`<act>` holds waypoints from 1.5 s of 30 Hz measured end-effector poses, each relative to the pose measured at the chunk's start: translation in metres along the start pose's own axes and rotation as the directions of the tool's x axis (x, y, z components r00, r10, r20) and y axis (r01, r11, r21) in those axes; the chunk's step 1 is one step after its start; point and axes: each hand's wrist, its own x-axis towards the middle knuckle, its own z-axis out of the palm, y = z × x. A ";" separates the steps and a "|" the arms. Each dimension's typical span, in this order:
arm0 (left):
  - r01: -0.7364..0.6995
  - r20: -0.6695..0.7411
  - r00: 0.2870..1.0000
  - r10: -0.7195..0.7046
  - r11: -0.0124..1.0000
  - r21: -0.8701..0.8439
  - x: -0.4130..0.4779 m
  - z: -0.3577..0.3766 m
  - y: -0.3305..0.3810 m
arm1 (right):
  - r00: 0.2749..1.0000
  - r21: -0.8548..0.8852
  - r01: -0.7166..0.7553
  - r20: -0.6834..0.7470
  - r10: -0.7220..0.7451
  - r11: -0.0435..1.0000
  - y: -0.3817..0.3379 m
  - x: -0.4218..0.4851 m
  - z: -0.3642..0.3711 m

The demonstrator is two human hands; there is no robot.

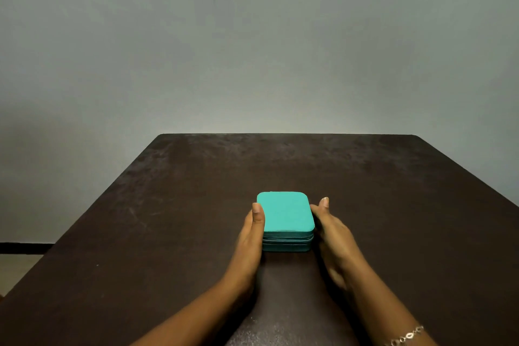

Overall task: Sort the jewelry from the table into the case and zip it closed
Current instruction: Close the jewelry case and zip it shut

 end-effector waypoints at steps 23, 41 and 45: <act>-0.168 -0.017 0.977 0.213 0.815 0.555 0.080 0.046 -0.003 | 0.959 -0.329 0.207 -0.118 -0.257 0.922 -0.010 0.075 -0.033; -0.121 -0.033 0.972 0.231 0.621 0.775 0.073 0.051 -0.005 | 0.901 -0.593 0.329 -0.037 -0.433 0.735 0.000 0.076 -0.031; -0.139 -0.017 0.969 0.248 0.597 0.790 0.074 0.050 -0.007 | 0.894 -0.620 0.336 -0.028 -0.448 0.709 0.000 0.076 -0.030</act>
